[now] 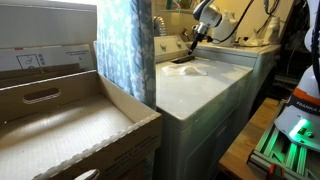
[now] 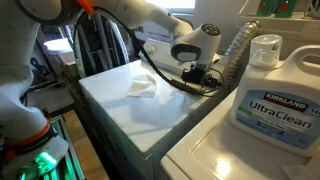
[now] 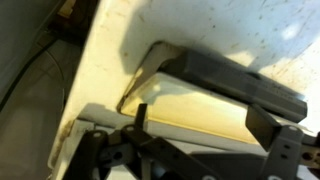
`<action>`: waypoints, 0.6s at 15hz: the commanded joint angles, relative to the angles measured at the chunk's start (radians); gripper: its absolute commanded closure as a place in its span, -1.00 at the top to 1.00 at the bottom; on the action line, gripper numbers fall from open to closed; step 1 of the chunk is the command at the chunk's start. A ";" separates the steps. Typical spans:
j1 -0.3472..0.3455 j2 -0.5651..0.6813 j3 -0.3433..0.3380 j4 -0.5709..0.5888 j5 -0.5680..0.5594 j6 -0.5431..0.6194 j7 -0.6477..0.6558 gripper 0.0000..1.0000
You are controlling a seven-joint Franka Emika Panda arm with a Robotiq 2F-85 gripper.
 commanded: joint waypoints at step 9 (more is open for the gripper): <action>0.023 -0.092 -0.035 -0.073 -0.135 -0.098 0.418 1.00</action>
